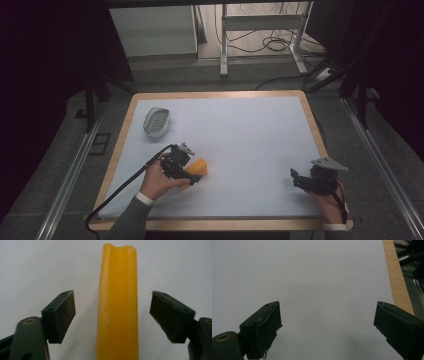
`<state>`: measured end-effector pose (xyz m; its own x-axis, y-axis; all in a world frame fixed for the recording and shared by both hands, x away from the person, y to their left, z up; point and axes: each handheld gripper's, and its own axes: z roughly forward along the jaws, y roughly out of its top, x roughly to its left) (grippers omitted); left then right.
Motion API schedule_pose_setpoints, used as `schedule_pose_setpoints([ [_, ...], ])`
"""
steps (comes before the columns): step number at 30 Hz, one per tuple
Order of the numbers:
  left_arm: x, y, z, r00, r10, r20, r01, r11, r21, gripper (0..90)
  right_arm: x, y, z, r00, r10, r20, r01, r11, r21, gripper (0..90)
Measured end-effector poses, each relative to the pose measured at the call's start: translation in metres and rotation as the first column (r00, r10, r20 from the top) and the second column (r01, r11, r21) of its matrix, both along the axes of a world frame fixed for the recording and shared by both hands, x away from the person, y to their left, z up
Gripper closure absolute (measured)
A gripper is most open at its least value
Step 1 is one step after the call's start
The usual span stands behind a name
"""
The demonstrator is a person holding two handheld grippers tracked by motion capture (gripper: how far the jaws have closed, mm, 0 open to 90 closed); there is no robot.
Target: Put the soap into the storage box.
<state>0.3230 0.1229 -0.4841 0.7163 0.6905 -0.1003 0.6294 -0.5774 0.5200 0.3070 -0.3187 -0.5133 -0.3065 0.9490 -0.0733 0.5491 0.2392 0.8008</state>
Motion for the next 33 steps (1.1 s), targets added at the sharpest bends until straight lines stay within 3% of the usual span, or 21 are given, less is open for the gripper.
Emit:
schedule_pose_setpoints([
  [20,0.002,-0.007,-0.015,0.9987,-0.011,-0.05,0.013,0.9994,0.032,42.0,0.0,0.0,-0.001,1.0,-0.001,-0.001,0.001,1.0,-0.004,7.4],
  [26,0.002,-0.007,-0.017,0.9991,-0.001,-0.041,0.003,0.9991,0.041,55.9,0.0,-0.001,-0.002,1.0,-0.004,-0.008,0.004,1.0,-0.007,7.3],
  [33,0.001,-0.008,-0.016,0.9997,0.01,-0.023,-0.009,0.9994,0.033,59.5,0.001,0.0,-0.002,1.0,-0.008,-0.006,0.008,1.0,-0.013,7.4],
])
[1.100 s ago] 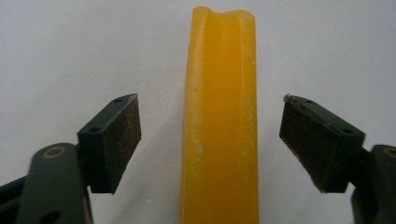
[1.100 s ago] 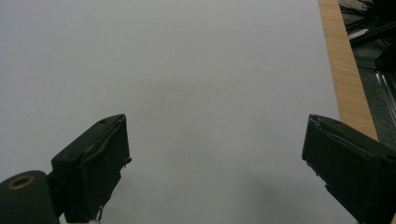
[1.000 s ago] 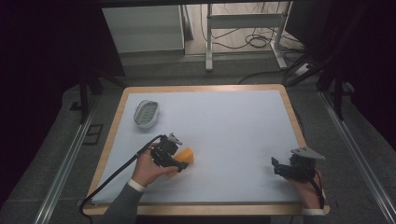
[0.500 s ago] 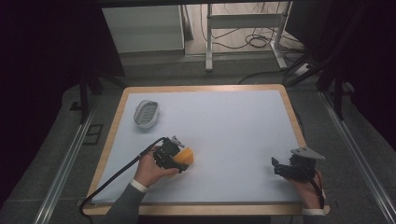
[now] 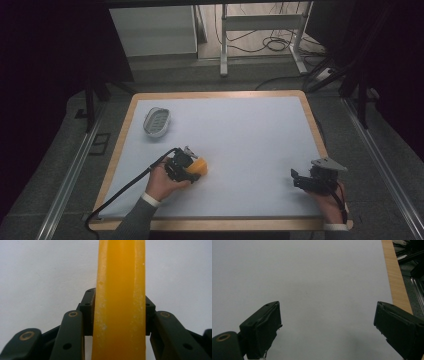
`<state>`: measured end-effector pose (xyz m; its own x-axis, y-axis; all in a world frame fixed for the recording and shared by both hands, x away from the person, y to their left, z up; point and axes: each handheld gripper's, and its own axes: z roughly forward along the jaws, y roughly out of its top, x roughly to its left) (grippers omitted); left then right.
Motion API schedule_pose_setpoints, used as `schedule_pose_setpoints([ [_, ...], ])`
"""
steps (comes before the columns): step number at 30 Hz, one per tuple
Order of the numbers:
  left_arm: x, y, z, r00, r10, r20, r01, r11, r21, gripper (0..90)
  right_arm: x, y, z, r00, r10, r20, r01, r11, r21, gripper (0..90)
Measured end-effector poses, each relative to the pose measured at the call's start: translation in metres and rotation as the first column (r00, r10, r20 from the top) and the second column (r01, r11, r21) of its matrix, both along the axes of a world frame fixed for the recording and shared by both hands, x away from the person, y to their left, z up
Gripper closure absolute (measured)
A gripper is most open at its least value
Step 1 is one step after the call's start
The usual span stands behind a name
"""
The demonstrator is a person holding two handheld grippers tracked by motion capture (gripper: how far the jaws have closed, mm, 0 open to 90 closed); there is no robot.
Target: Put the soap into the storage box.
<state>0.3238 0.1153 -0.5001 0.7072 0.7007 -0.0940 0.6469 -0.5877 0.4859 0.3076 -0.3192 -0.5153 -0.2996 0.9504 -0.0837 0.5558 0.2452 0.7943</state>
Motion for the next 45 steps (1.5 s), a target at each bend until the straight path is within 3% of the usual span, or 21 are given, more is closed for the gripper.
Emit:
schedule_pose_setpoints([
  [15,0.006,0.01,0.002,0.9998,0.002,-0.018,-0.003,0.9997,-0.023,60.8,0.0,-0.001,0.001,1.0,-0.005,0.005,0.005,1.0,0.0,7.4],
  [45,0.011,0.044,0.021,0.9967,0.076,0.029,-0.073,0.9928,-0.095,60.8,-0.001,-0.003,0.002,0.9998,-0.017,0.008,0.017,1.0,0.001,7.4],
])
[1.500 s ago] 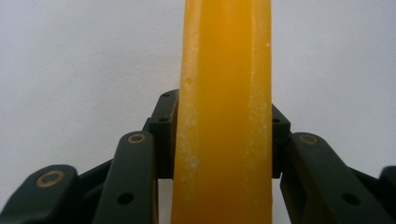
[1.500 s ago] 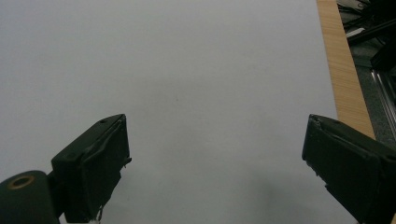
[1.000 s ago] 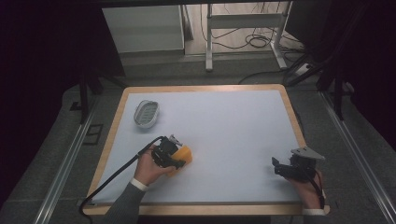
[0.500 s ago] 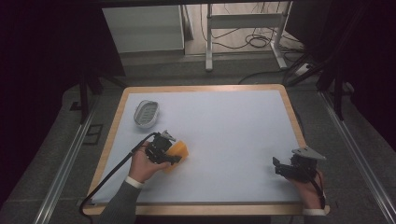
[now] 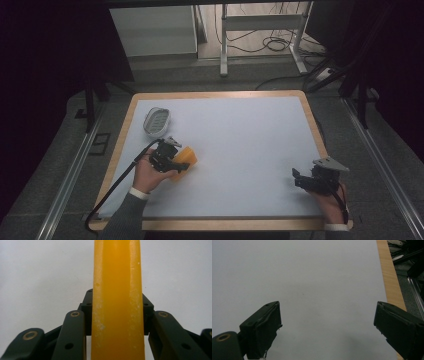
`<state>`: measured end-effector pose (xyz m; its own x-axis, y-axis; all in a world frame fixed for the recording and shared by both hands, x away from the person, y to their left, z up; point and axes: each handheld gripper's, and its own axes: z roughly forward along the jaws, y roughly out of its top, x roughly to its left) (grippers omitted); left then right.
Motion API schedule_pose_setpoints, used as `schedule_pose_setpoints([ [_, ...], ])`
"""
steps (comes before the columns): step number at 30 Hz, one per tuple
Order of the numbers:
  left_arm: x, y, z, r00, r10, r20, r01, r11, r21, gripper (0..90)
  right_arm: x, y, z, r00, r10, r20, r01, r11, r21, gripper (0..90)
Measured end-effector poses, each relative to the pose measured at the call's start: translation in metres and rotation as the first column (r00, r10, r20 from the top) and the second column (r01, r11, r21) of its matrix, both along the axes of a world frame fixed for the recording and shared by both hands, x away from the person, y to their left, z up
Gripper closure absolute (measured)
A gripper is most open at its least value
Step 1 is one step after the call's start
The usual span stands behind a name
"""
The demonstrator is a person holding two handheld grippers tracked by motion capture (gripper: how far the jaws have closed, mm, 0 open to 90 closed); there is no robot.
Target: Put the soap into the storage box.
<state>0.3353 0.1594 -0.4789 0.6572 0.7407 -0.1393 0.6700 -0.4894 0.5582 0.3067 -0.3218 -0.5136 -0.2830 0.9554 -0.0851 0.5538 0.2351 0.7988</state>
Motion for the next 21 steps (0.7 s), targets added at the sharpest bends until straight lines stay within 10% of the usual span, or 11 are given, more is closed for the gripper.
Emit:
schedule_pose_setpoints([
  [21,0.009,0.015,0.01,0.9991,0.041,0.008,-0.041,0.999,-0.018,60.8,0.001,-0.001,-0.001,1.0,-0.005,-0.005,0.005,1.0,-0.002,7.4],
])
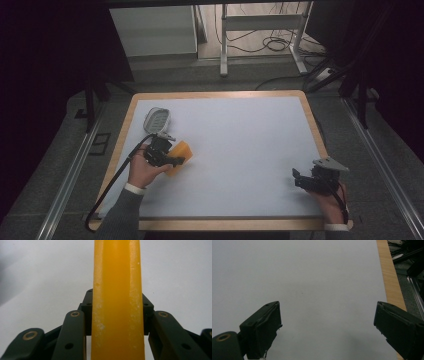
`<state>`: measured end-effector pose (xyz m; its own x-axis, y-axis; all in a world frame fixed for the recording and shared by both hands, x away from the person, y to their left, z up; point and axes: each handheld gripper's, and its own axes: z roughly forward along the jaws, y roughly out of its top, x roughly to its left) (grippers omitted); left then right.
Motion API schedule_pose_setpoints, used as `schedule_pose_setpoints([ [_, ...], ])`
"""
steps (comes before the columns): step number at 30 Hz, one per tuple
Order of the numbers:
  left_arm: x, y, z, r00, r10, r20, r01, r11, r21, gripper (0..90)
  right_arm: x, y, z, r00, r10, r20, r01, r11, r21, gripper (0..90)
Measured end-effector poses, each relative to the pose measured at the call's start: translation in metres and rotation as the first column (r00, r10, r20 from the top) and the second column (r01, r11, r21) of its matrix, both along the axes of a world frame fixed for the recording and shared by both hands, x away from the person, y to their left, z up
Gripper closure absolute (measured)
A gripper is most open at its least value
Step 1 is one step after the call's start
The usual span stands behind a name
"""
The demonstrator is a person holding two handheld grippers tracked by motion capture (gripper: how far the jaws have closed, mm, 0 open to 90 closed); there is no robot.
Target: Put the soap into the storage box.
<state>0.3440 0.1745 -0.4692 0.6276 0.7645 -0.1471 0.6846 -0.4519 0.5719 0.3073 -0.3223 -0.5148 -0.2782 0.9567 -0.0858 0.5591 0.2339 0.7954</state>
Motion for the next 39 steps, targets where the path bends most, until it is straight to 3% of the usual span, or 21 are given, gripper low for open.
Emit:
schedule_pose_setpoints([
  [39,0.021,0.02,0.013,0.9986,0.051,0.011,-0.051,0.9987,0.006,60.8,0.001,-0.001,-0.002,0.9999,-0.005,-0.01,0.005,1.0,-0.004,7.4],
])
